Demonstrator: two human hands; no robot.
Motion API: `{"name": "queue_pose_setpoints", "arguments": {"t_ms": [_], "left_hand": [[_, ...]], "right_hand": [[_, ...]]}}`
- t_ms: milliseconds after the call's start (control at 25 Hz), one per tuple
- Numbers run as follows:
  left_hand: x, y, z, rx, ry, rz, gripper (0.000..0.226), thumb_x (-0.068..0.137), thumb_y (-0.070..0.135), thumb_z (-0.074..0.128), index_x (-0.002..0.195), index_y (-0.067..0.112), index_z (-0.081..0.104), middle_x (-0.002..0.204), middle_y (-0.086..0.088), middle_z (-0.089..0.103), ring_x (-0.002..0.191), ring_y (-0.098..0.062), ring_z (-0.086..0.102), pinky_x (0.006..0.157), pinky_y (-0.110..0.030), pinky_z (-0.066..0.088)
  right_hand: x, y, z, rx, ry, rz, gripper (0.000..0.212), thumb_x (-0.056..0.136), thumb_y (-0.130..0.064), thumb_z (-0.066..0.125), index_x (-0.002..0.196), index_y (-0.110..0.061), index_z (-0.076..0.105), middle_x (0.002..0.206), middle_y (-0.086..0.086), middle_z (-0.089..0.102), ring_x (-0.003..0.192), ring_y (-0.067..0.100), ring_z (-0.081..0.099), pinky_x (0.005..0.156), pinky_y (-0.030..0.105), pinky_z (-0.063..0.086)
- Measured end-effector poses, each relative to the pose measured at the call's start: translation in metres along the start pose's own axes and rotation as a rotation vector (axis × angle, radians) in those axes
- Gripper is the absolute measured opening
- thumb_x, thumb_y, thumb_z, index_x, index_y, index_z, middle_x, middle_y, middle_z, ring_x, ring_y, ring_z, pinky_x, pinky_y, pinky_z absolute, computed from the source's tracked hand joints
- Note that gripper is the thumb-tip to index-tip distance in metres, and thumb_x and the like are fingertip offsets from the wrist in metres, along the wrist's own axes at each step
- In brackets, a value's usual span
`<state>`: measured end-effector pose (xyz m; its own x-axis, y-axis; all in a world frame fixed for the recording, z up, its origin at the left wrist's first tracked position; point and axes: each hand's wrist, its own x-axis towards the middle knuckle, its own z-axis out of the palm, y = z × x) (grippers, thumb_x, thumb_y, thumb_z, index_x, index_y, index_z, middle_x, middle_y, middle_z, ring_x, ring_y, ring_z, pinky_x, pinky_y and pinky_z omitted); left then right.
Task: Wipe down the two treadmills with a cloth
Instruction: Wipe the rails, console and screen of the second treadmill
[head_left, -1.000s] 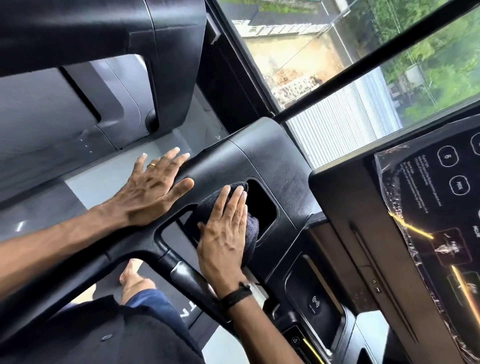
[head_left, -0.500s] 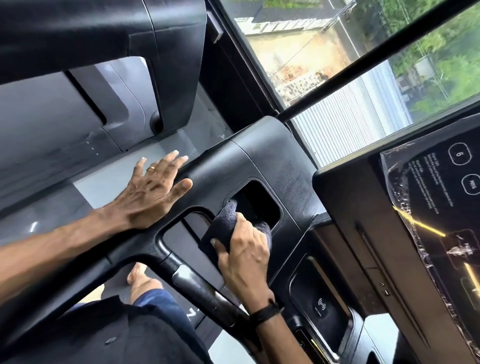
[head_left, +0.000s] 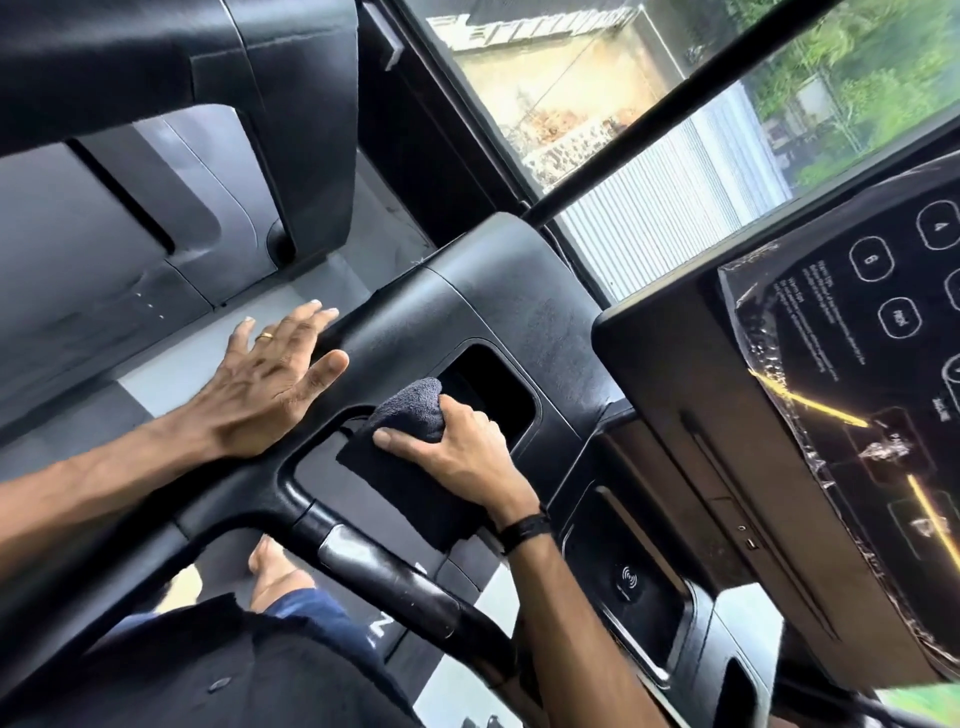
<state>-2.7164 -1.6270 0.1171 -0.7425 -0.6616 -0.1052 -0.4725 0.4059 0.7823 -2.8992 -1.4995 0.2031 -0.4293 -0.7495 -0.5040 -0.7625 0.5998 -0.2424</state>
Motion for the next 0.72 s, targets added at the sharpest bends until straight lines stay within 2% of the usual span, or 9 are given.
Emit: {"name": "queue_pose_setpoints", "arguments": {"t_ms": [40, 160, 240, 360, 440, 480, 560, 640, 720], "left_hand": [[-0.001, 0.000, 0.000, -0.004, 0.000, -0.001, 0.091, 0.085, 0.080, -0.003, 0.157, 0.027, 0.011, 0.166, 0.004, 0.012, 0.151, -0.015, 0.016, 0.122, -0.046, -0.006], [-0.002, 0.001, -0.002, -0.018, 0.015, -0.013, 0.092, 0.085, 0.080, -0.003, 0.157, 0.025, 0.012, 0.165, 0.003, 0.014, 0.151, -0.017, 0.019, 0.122, -0.046, -0.006], [-0.003, 0.001, -0.002, -0.020, 0.019, -0.016, 0.091, 0.085, 0.080, -0.003, 0.157, 0.025, 0.011, 0.165, 0.004, 0.013, 0.150, -0.018, 0.021, 0.122, -0.046, -0.006], [-0.002, 0.000, -0.002, 0.001, 0.007, -0.015, 0.091, 0.085, 0.080, -0.005, 0.157, 0.027, 0.010, 0.166, 0.004, 0.012, 0.151, -0.019, 0.020, 0.122, -0.048, -0.006], [-0.002, -0.001, 0.000, 0.020, 0.006, -0.024, 0.092, 0.084, 0.081, -0.006, 0.157, 0.028, 0.008, 0.166, 0.004, 0.011, 0.151, -0.020, 0.019, 0.122, -0.048, -0.006], [-0.002, -0.002, 0.000, 0.024, 0.010, -0.028, 0.092, 0.084, 0.081, -0.006, 0.157, 0.027, 0.008, 0.166, 0.004, 0.011, 0.151, -0.021, 0.019, 0.122, -0.048, -0.007], [-0.002, -0.002, 0.000, 0.020, 0.001, -0.032, 0.093, 0.084, 0.082, -0.006, 0.158, 0.026, 0.008, 0.166, 0.004, 0.011, 0.151, -0.021, 0.019, 0.122, -0.047, -0.007], [-0.002, -0.001, 0.000, 0.015, 0.003, -0.031, 0.094, 0.084, 0.081, -0.005, 0.157, 0.025, 0.009, 0.166, 0.004, 0.013, 0.151, -0.021, 0.020, 0.122, -0.047, -0.007], [-0.002, 0.002, 0.000, 0.020, 0.021, -0.032, 0.095, 0.084, 0.081, -0.005, 0.157, 0.024, 0.012, 0.165, 0.003, 0.015, 0.150, -0.020, 0.023, 0.122, -0.046, -0.006]], "right_hand": [[-0.004, 0.000, 0.005, -0.061, 0.052, -0.002, 0.069, 0.072, -0.083, 0.057, 0.090, -0.016, 0.053, 0.096, 0.001, 0.067, 0.093, 0.024, 0.061, 0.078, 0.038, 0.043], [-0.025, -0.002, 0.031, -0.228, 0.446, -0.098, 0.066, 0.081, -0.081, 0.044, 0.087, -0.016, 0.049, 0.089, 0.001, 0.059, 0.082, 0.023, 0.056, 0.073, 0.036, 0.044], [-0.028, -0.002, 0.032, -0.028, 0.583, -0.093, 0.060, 0.085, -0.075, 0.049, 0.089, -0.015, 0.053, 0.086, 0.000, 0.059, 0.080, 0.022, 0.055, 0.073, 0.038, 0.048], [-0.025, 0.000, 0.014, 0.395, 0.822, 0.050, 0.049, 0.087, -0.062, 0.061, 0.096, -0.013, 0.059, 0.090, 0.003, 0.064, 0.083, 0.024, 0.061, 0.076, 0.044, 0.051], [-0.022, 0.000, 0.009, 0.197, 0.999, 0.036, 0.049, 0.090, -0.054, 0.060, 0.107, -0.008, 0.062, 0.102, 0.007, 0.066, 0.094, 0.027, 0.062, 0.083, 0.042, 0.051], [-0.021, -0.003, 0.008, 0.055, 0.945, -0.017, 0.050, 0.093, -0.052, 0.057, 0.115, -0.007, 0.062, 0.109, 0.007, 0.066, 0.100, 0.027, 0.061, 0.087, 0.041, 0.049], [-0.018, -0.006, 0.010, 0.049, 0.560, -0.069, 0.056, 0.095, -0.059, 0.044, 0.129, -0.016, 0.055, 0.121, 0.003, 0.063, 0.110, 0.023, 0.059, 0.094, 0.038, 0.046], [-0.010, -0.001, -0.001, 0.350, 0.149, 0.006, 0.070, 0.090, -0.075, 0.028, 0.130, -0.024, 0.054, 0.121, -0.001, 0.064, 0.113, 0.019, 0.059, 0.099, 0.036, 0.043], [0.005, 0.010, -0.014, 0.533, -0.050, 0.090, 0.093, 0.080, -0.089, 0.018, 0.127, -0.022, 0.061, 0.114, -0.004, 0.066, 0.106, 0.014, 0.061, 0.101, 0.034, 0.044]]}}
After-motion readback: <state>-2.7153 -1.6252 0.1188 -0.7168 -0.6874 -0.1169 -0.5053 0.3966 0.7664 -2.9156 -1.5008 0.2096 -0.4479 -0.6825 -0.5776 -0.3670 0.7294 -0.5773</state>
